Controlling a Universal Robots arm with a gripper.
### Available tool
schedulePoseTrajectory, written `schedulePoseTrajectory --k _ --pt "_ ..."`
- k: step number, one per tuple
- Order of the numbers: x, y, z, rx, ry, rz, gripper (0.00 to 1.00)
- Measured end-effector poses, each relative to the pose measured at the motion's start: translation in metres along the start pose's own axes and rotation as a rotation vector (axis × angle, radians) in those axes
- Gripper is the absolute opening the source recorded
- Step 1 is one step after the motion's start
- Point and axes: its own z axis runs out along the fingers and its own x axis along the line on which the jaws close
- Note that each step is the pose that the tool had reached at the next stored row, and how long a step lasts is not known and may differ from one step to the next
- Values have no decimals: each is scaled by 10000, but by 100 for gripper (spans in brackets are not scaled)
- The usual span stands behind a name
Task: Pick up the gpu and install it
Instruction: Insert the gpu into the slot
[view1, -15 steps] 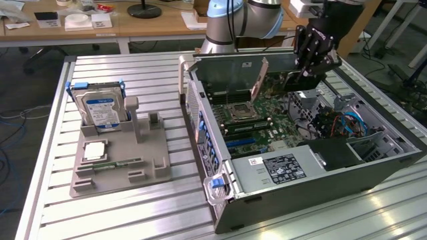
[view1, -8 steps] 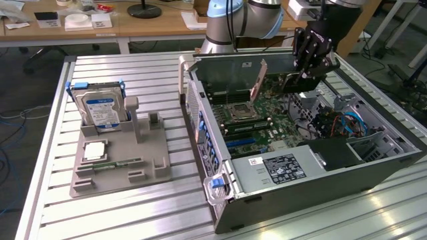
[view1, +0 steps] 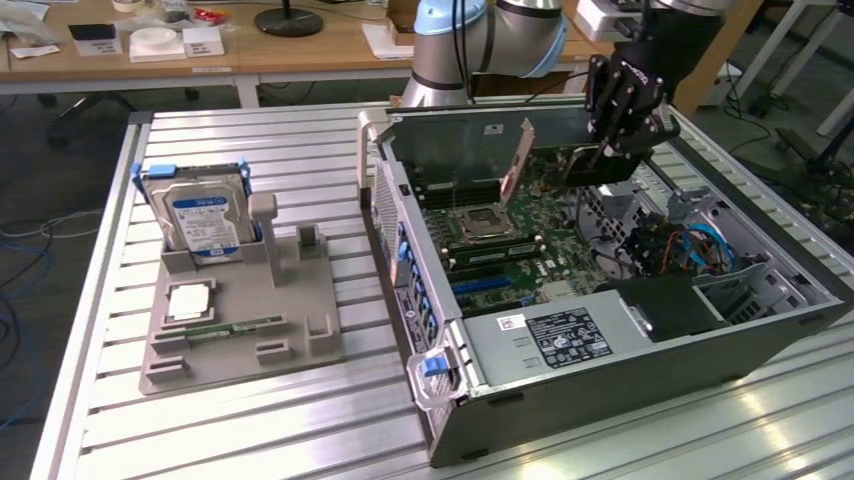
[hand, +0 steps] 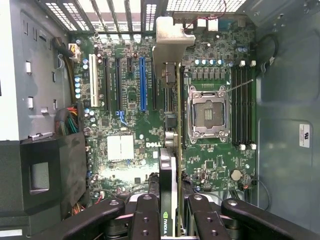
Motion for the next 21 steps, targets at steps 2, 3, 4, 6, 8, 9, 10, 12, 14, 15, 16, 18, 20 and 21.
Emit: schedulePoseTrajectory --k 2,3,4,6,8,9,10,12,14,15,16,18,20,21 --pt "1 1 10 0 -3 0 26" --pt "2 2 19 0 -2 0 26" --pt "3 2 29 -1 0 0 26" --pt "5 5 52 0 0 1 26" --pt "7 9 77 0 0 1 26" --pt "8 10 89 0 0 0 26" --pt "9 12 100 -1 0 0 26" --pt "11 17 121 0 -1 1 26" --pt "12 23 136 -1 2 1 26" --pt "13 26 142 -1 2 0 26" --pt "15 33 148 0 -1 1 26" --pt "22 54 160 0 0 0 26" --pt "28 76 176 0 0 0 26" --pt "31 88 185 -1 1 0 26"
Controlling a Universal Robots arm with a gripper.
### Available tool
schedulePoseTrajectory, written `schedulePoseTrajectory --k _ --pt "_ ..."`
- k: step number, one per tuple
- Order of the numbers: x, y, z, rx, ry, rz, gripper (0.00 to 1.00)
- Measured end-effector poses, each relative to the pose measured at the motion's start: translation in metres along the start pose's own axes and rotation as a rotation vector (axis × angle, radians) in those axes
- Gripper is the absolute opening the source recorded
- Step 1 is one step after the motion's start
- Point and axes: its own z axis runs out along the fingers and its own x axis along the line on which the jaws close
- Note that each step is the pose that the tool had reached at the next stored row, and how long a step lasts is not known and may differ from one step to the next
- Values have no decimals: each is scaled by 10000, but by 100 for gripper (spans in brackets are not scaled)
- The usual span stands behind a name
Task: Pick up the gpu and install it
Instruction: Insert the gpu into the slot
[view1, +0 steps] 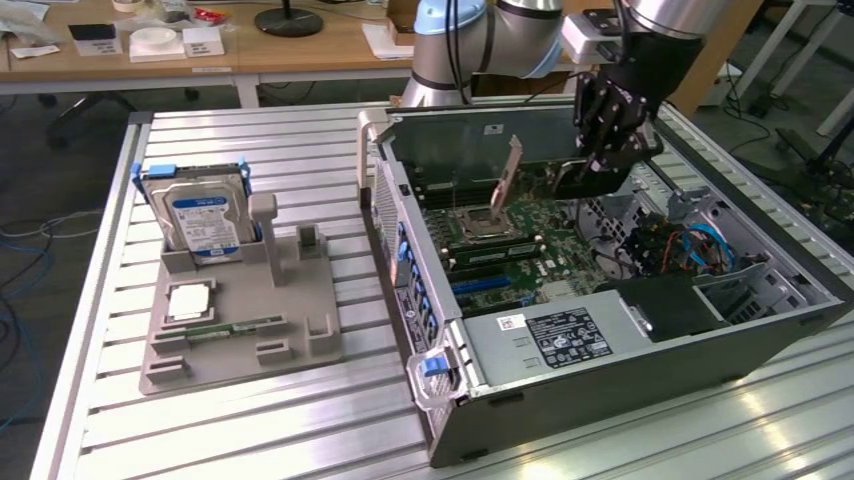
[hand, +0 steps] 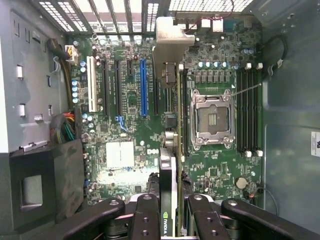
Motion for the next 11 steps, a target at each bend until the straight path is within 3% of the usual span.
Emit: schedulePoseTrajectory --k 11 --pt "4 31 29 0 -3 0 26"
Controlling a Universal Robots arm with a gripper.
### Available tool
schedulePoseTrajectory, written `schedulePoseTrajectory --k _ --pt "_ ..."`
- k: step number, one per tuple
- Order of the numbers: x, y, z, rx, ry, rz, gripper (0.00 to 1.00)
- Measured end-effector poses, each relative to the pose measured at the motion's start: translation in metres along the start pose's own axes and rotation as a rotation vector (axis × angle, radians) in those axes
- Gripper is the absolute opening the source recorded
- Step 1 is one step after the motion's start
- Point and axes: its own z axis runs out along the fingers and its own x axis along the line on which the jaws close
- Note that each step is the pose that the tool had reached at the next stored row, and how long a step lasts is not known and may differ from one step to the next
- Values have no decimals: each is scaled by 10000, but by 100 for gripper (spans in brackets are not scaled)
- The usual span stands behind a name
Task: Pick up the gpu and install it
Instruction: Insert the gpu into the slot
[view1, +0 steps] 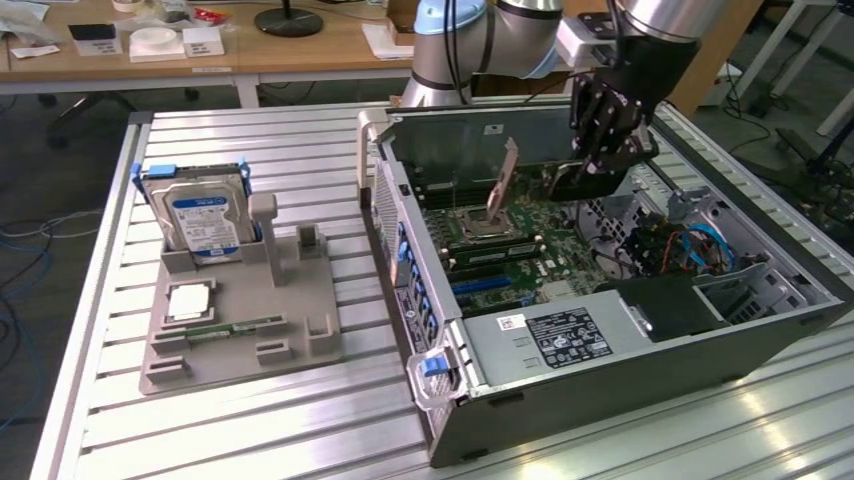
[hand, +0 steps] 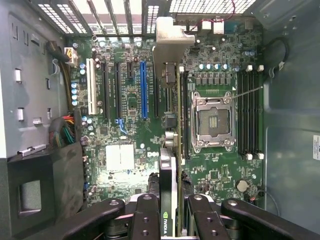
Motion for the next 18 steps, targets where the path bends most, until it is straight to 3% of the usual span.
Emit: schedulePoseTrajectory --k 18 --pt "32 71 101 0 1 0 26"
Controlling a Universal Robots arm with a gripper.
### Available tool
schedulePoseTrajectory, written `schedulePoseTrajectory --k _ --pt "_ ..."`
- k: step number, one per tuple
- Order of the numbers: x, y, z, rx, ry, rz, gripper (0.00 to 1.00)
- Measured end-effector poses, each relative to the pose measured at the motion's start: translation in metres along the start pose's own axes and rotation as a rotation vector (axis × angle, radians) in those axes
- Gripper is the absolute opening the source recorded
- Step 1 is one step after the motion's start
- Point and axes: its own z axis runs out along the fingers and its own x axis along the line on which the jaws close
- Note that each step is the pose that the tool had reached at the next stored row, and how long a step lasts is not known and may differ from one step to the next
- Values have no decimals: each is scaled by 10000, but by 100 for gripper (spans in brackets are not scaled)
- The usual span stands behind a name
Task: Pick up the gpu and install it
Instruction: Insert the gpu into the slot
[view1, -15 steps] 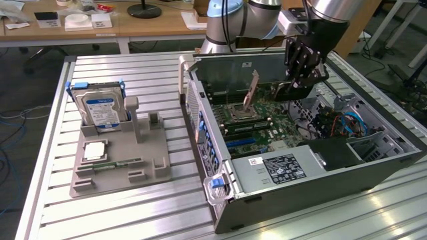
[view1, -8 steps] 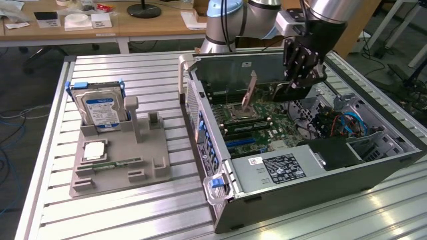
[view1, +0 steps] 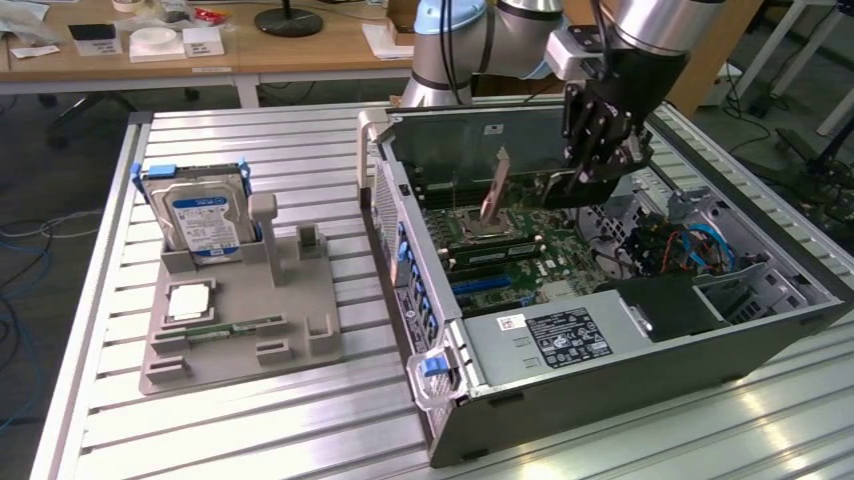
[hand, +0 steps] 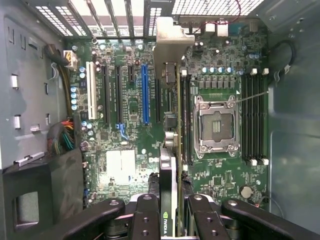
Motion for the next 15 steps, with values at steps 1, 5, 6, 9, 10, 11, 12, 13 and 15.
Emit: schedulePoseTrajectory --k 1,5,6,9,10,11,12,13,15 --pt "1 3 6 0 1 1 26" --pt "1 4 9 0 1 0 26" --pt "1 4 9 0 1 0 26" --pt "1 4 11 -1 1 0 26" --pt "1 4 15 1 -2 0 26" --pt "2 4 20 0 -2 0 26" --pt "2 4 23 0 1 0 26" --pt "3 4 27 0 1 0 26" --pt "3 5 28 0 3 0 26"
